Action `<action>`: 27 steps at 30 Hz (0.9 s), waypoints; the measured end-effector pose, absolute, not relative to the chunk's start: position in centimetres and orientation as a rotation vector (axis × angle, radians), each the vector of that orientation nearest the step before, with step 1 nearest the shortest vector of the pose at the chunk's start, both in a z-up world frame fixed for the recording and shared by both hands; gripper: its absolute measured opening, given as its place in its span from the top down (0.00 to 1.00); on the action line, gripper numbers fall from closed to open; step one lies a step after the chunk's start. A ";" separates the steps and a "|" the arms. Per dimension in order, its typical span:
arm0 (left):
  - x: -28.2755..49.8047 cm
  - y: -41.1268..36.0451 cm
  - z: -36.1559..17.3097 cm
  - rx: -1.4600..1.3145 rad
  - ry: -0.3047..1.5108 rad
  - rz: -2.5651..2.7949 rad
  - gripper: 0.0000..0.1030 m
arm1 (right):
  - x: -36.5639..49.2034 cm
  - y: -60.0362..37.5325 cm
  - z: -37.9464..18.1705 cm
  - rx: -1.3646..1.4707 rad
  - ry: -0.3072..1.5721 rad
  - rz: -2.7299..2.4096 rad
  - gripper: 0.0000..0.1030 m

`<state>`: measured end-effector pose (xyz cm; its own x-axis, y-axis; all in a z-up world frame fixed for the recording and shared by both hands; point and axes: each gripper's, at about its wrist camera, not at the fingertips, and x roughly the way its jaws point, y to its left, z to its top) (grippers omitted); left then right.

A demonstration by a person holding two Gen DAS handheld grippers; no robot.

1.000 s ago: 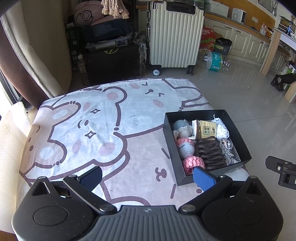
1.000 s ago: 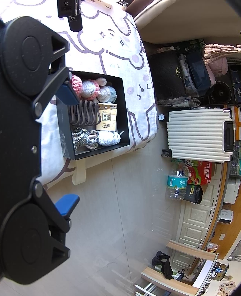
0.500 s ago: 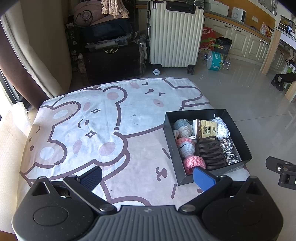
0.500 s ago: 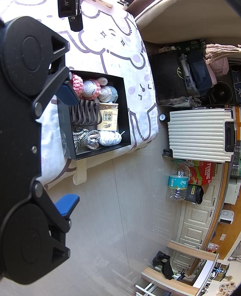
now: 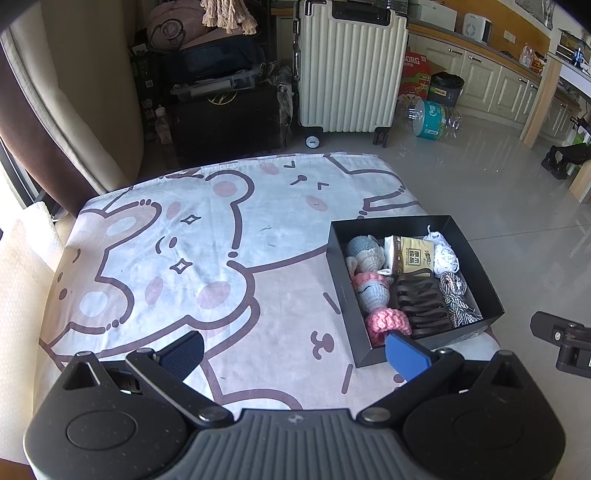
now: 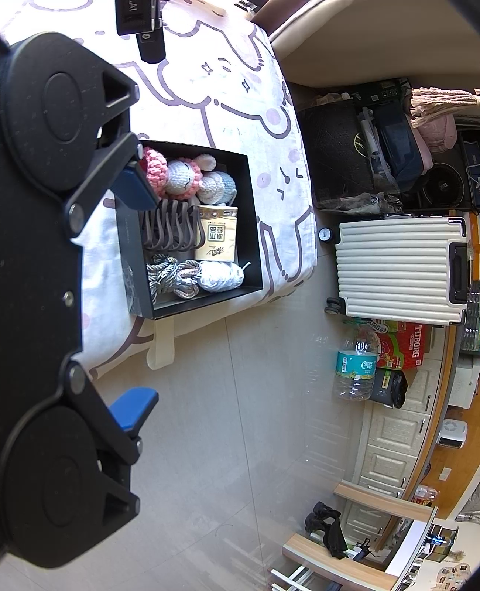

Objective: Organize objects

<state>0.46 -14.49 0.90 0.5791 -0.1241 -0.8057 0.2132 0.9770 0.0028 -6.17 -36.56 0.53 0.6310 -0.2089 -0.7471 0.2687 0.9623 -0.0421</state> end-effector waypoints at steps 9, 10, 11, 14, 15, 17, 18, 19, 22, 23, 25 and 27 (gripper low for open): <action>0.4 -14.5 0.7 0.106 0.934 -0.199 0.00 | -6.2 -36.6 0.5 0.075 0.846 -0.272 0.00; 0.4 -14.6 0.7 0.106 0.934 -0.198 0.00 | -6.1 -36.6 0.5 0.075 0.846 -0.273 0.00; 0.4 -14.6 0.8 0.106 0.934 -0.198 0.00 | -6.1 -36.6 0.5 0.076 0.846 -0.272 0.00; 0.4 -14.6 0.8 0.106 0.935 -0.199 0.00 | -6.1 -36.6 0.5 0.075 0.846 -0.273 0.00; 0.4 -14.6 0.8 0.106 0.934 -0.198 0.00 | -6.1 -36.6 0.5 0.075 0.846 -0.272 0.00; 0.3 -14.6 0.7 0.106 0.935 -0.198 0.00 | -6.2 -36.6 0.5 0.076 0.846 -0.272 0.00; 0.4 -14.6 0.7 0.106 0.934 -0.198 0.00 | -6.1 -36.6 0.5 0.076 0.847 -0.273 0.00; 0.4 -14.6 0.7 0.106 0.934 -0.198 0.00 | -6.2 -36.6 0.5 0.075 0.847 -0.273 0.00; 0.4 -14.6 0.7 0.106 0.935 -0.198 0.00 | -6.2 -36.6 0.6 0.076 0.848 -0.272 0.00; 0.4 -14.6 0.7 0.106 0.935 -0.198 0.00 | -6.2 -36.6 0.4 0.077 0.849 -0.272 0.00; 0.3 -14.6 0.7 0.107 0.935 -0.199 0.00 | -6.2 -36.6 0.4 0.077 0.849 -0.272 0.00; 0.3 -14.6 0.7 0.107 0.935 -0.198 0.00 | -6.3 -36.7 0.4 0.077 0.849 -0.272 0.00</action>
<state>0.35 -14.59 0.75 0.5774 -0.1230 -0.8071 0.2151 0.9766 0.0051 -6.26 -36.66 0.35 0.6283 -0.2069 -0.7499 0.2680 0.9625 -0.0410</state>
